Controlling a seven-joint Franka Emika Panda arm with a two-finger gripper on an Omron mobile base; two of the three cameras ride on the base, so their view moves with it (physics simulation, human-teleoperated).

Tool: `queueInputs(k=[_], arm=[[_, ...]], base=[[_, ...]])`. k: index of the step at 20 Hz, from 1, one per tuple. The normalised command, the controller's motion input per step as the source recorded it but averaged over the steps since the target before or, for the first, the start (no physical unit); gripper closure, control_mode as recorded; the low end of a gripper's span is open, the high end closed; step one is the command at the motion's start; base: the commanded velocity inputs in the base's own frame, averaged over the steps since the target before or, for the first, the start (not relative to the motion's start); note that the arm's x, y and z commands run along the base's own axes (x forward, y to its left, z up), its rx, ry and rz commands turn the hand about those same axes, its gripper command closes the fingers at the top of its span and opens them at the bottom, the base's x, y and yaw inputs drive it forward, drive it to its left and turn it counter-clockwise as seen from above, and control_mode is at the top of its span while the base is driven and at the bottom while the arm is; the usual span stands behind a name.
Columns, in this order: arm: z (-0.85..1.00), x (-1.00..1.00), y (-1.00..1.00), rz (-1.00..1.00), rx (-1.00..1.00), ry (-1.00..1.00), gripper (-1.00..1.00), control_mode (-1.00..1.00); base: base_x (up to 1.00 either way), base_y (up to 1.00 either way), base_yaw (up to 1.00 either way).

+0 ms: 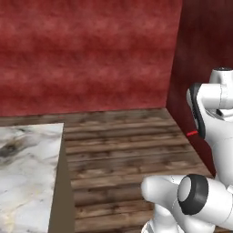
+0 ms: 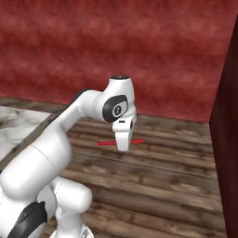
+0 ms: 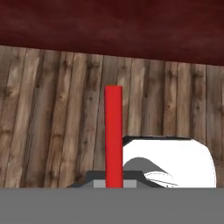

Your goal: Take a straw from the drawer in front and place it inside the glass cup on the dining counter.

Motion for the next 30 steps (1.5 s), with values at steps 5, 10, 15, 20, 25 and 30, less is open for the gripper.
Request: queueInputs(k=[5, 10, 15, 20, 25, 30], arm=[[0.00, 0.00, 0.00, 0.00, 0.00, 0.00, 1.00, 1.00], [0.00, 0.00, 0.00, 0.00, 0.00, 0.00, 1.00, 1.00], [0.00, 0.00, 0.00, 0.00, 0.00, 0.00, 1.00, 1.00], [0.00, 0.00, 0.00, 0.00, 0.00, 0.00, 1.00, 1.00], [0.00, 0.00, 0.00, 0.00, 0.00, 0.00, 1.00, 1.00], [0.00, 0.00, 0.00, 0.00, 0.00, 0.00, 1.00, 1.00]], base=[[1.00, -0.26, 0.00], [1.00, -0.16, 0.00], [1.00, -0.01, 0.05], [1.00, 0.00, 0.19], [1.00, 0.05, 0.33], [1.00, 0.00, 0.57]])
